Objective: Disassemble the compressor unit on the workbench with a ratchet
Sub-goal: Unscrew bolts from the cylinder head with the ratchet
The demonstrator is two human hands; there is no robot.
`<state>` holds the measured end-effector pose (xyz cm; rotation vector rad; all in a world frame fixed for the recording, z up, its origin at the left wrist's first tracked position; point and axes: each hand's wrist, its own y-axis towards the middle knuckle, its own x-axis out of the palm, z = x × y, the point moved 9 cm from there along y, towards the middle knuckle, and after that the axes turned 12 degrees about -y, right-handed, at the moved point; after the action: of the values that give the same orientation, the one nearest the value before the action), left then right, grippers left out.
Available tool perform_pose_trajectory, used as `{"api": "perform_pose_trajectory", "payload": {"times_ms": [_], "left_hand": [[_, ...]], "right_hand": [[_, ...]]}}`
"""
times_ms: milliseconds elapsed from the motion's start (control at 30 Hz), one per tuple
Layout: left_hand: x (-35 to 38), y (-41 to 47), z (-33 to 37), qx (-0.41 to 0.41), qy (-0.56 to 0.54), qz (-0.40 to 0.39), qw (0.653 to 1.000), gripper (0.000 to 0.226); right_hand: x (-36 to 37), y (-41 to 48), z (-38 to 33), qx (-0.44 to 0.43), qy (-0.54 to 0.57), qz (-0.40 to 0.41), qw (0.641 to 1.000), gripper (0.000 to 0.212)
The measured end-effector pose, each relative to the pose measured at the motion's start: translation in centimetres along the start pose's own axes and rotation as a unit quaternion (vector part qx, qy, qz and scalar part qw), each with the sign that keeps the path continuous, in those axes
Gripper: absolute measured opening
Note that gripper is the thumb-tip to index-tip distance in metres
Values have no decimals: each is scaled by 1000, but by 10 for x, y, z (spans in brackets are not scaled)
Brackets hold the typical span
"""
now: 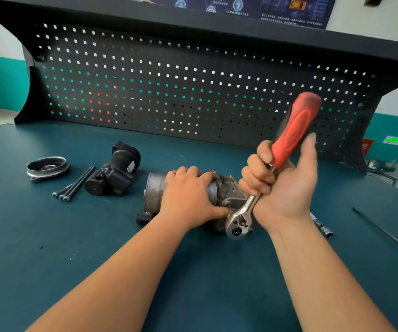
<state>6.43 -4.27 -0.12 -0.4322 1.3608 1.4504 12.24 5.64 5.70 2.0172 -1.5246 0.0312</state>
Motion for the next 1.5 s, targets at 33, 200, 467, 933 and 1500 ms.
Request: {"api": "perform_pose_trajectory", "payload": {"times_ms": [33, 200, 467, 933, 1500], "left_hand": [[0, 0, 0, -2, 0, -1, 1000, 83], [-1, 1, -1, -5, 1, -1, 1000, 87], [-1, 0, -1, -8, 0, -4, 1000, 93], [0, -1, 1, -2, 5, -15, 1000, 83], [-5, -3, 1, -1, 21, 1, 1000, 98]], "right_hand": [[-2, 0, -1, -3, -3, 9, 1000, 54], [-7, -2, -8, -18, -5, 30, 999, 56], [-17, -1, 0, 1, 18, 68, 998, 64], [-23, -17, -1, -88, 43, 145, 985, 62], [-58, -32, 1, -115, 68, 248, 959, 41]]}}
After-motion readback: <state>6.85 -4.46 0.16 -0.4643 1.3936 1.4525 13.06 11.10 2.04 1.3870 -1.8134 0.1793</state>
